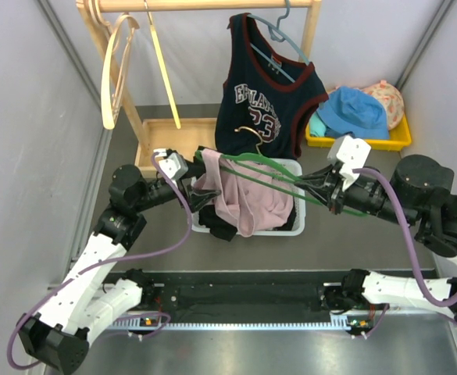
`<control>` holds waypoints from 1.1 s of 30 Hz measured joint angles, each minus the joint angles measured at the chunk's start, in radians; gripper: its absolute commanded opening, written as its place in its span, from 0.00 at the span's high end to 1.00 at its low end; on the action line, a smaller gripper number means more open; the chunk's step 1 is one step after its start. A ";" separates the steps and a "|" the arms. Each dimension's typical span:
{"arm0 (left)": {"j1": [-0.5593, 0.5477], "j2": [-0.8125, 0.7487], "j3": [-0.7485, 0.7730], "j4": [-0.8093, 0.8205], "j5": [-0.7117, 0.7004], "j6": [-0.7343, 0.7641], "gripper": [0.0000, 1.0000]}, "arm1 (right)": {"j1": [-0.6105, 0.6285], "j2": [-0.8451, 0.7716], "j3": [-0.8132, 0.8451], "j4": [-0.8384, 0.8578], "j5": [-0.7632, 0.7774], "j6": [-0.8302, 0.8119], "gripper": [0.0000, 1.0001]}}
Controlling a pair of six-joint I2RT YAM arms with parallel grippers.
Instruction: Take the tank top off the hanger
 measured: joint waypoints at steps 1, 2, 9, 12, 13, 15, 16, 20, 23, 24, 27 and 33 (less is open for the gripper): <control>0.000 0.001 0.000 0.010 0.008 -0.010 0.48 | 0.000 0.002 -0.005 0.007 -0.003 0.002 1.00; 0.000 0.002 0.000 0.019 0.016 -0.019 0.61 | 0.000 0.002 -0.012 0.015 -0.007 0.002 1.00; 0.000 0.002 0.000 0.036 0.039 -0.026 1.00 | 0.000 0.022 -0.019 0.029 -0.013 0.002 1.00; 0.000 0.001 0.000 0.035 0.031 -0.019 1.00 | 0.000 0.024 -0.018 0.023 -0.006 0.002 1.00; 0.000 0.001 0.000 0.035 0.025 -0.018 1.00 | 0.000 0.021 -0.017 0.018 -0.002 0.002 1.00; 0.000 -0.002 0.000 0.037 0.004 -0.014 1.00 | 0.000 0.012 -0.016 0.002 0.008 0.004 1.00; 0.001 -0.004 0.001 0.038 -0.008 -0.013 1.00 | 0.000 0.003 -0.016 -0.010 0.013 0.007 1.00; 0.007 -0.005 0.014 0.051 -0.073 -0.006 1.00 | 0.000 -0.042 -0.016 -0.064 0.024 0.032 1.00; 0.010 0.000 0.033 0.075 -0.139 0.001 1.00 | 0.000 -0.084 -0.012 -0.126 0.021 0.064 1.00; 0.010 0.004 0.039 0.087 -0.161 0.005 1.00 | 0.000 -0.095 -0.002 -0.154 0.015 0.074 1.00; 0.011 0.033 0.058 0.132 -0.212 0.008 1.00 | 0.000 -0.132 0.040 -0.221 -0.010 0.107 1.00; 0.008 0.121 0.077 0.199 -0.245 -0.008 1.00 | 0.000 -0.198 0.104 -0.291 -0.057 0.159 1.00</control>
